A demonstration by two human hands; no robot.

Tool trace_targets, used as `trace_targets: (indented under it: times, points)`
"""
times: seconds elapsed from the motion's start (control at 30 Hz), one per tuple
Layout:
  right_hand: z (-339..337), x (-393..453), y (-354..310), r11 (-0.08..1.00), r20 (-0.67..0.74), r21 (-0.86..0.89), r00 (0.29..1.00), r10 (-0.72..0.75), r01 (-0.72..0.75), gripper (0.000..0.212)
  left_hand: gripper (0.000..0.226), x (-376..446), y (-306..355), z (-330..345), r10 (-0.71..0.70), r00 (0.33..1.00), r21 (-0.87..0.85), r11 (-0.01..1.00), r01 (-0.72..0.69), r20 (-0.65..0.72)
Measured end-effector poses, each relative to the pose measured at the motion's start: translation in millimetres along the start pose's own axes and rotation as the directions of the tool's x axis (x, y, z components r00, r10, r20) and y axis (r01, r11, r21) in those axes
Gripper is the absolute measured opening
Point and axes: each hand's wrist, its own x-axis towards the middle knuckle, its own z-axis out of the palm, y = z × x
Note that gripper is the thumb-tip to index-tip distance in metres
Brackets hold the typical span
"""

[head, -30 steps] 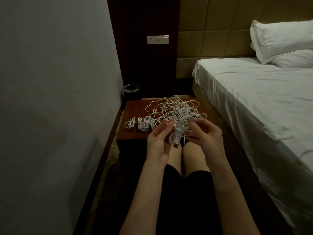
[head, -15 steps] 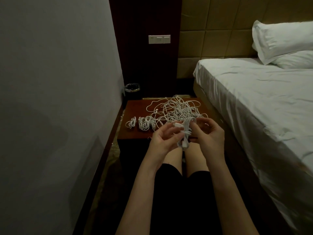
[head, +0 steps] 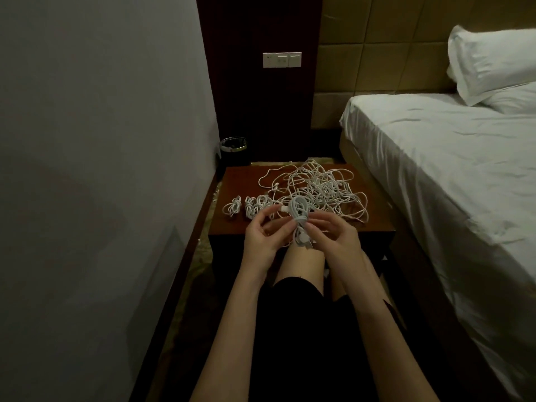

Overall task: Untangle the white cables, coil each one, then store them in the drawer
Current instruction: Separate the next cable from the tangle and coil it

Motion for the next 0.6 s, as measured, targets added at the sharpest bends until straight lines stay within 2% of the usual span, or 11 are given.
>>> trace_targets:
  times: [0.3, 0.47, 0.6]
  points:
    - [49, 44, 23, 0.997, 0.071, -0.027, 0.995, 0.075, -0.073, 0.031, 0.034, 47, 6, -46, -0.006, 0.992, 0.197, 0.98, 0.03, -0.124]
    - [89, 80, 45, 0.991, 0.155, -0.125, 0.986, 0.068, -0.049, 0.019, 0.04, 79, 10, -79, -0.081, 0.983, 0.184, 0.977, 0.111, -0.164]
    - [118, 112, 60, 0.984, 0.234, -0.16, 0.965, 0.118, -0.082, 0.023, 0.036, 114, 11, -106, -0.116, 0.966, 0.232, 0.958, 0.17, -0.23]
